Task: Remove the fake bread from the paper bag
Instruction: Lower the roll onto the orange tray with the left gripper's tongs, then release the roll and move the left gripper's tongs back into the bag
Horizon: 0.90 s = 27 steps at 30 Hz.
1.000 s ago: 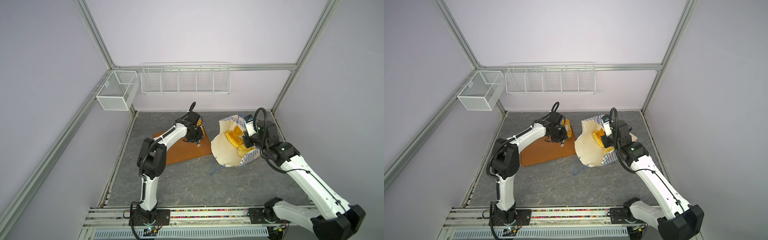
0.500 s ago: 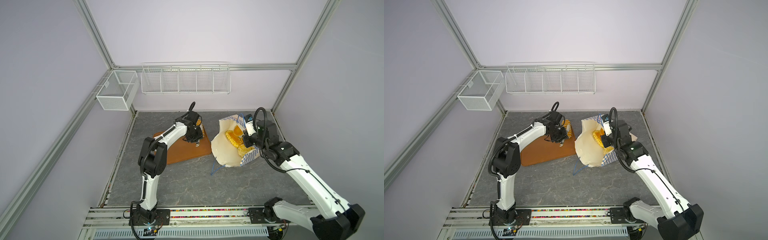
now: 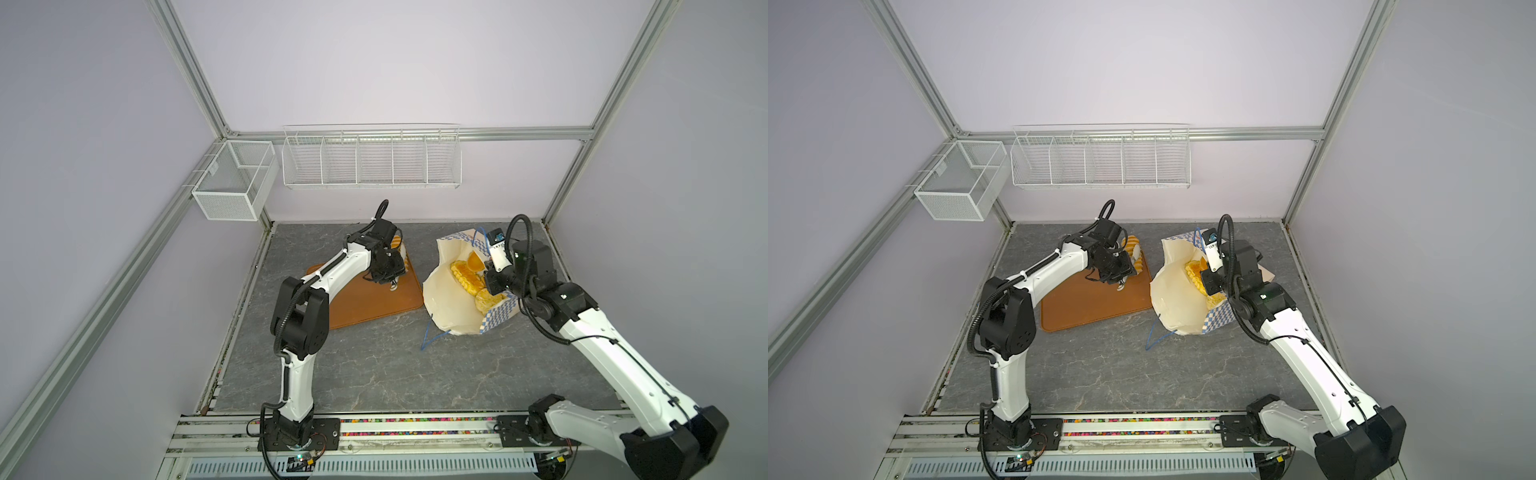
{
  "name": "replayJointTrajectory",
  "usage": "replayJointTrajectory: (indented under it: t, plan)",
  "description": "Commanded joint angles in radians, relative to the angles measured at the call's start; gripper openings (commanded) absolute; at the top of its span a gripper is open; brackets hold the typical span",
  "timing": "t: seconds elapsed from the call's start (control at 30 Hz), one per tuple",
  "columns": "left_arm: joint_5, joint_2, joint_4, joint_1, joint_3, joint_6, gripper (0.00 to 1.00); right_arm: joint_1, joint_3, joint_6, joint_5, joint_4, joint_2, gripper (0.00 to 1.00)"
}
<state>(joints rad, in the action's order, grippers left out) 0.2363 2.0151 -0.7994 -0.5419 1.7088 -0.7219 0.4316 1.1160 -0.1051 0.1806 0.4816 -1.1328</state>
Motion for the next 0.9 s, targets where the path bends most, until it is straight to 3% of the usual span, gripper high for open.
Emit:
replayJointTrajectory:
  t: [0.0, 0.27, 0.47, 0.6, 0.77, 0.87]
  plan:
    - [-0.001, -0.059, 0.006, 0.008, -0.020, 0.010, 0.48, -0.009, -0.004, -0.009, -0.015, 0.008, -0.012, 0.07]
    - [0.003, -0.087, 0.027, 0.014, -0.074, 0.004, 0.48, -0.009, 0.001, -0.007, -0.018, 0.018, -0.005, 0.07]
    - [-0.067, -0.168, -0.015, 0.014, -0.085, 0.057, 0.45, -0.009, 0.000, -0.011, -0.020, 0.024, 0.001, 0.07]
    - [-0.104, -0.274, -0.022, 0.014, -0.132, 0.153, 0.31, -0.008, -0.024, -0.043, -0.056, 0.013, 0.019, 0.07]
    - [-0.101, -0.422, -0.045, 0.003, -0.183, 0.334, 0.27, -0.008, -0.080, -0.053, -0.095, -0.019, 0.074, 0.07]
    - [-0.133, -0.498, -0.099, -0.052, -0.176, 0.460, 0.27, -0.008, -0.093, -0.041, -0.085, -0.025, 0.098, 0.07]
